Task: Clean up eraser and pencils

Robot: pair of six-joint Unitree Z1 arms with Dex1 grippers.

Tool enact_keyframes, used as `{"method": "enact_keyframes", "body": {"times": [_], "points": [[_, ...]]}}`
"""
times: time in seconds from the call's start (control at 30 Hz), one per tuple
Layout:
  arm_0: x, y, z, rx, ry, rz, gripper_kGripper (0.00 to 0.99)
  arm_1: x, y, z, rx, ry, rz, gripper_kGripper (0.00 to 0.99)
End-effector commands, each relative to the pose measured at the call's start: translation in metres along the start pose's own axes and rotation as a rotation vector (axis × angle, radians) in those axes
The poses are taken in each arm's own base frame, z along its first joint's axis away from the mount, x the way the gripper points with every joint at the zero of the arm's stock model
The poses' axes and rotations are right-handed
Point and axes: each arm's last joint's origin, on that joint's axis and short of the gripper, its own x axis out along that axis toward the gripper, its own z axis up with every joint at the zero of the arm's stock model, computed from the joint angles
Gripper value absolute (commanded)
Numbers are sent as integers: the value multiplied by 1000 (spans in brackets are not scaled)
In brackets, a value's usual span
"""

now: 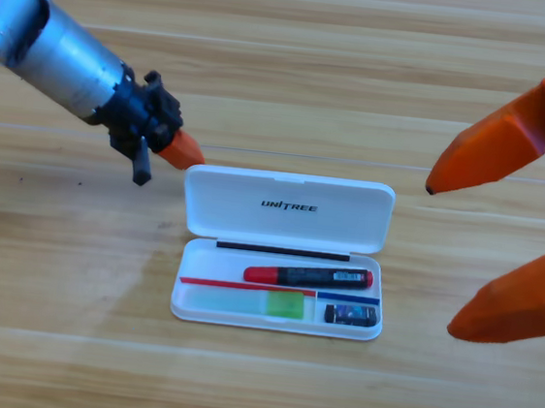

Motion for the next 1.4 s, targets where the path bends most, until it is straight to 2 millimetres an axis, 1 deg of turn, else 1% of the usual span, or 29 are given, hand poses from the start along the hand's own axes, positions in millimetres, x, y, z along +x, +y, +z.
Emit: {"method": "enact_keyframes", "body": {"times": [0.03,0.27,0.53,0.9,1.03,1.13,1.4], "points": [[19,-9,2,12,33,-34,0,26,-10,-3,23,36,38,931],[14,-12,18,13,50,-66,0,29,-12,-3,25,43,41,931],[2,-27,33,52,45,-80,0,29,-12,-3,26,44,41,931],[-6,-48,44,84,68,-103,0,30,-12,-2,26,45,44,931],[-10,-52,46,94,88,-88,0,31,-12,-2,25,46,45,931],[-9,-61,48,115,94,-96,0,31,-12,-2,25,46,45,931],[8,-78,45,142,141,-116,0,33,-11,-2,24,51,50,931]]}}
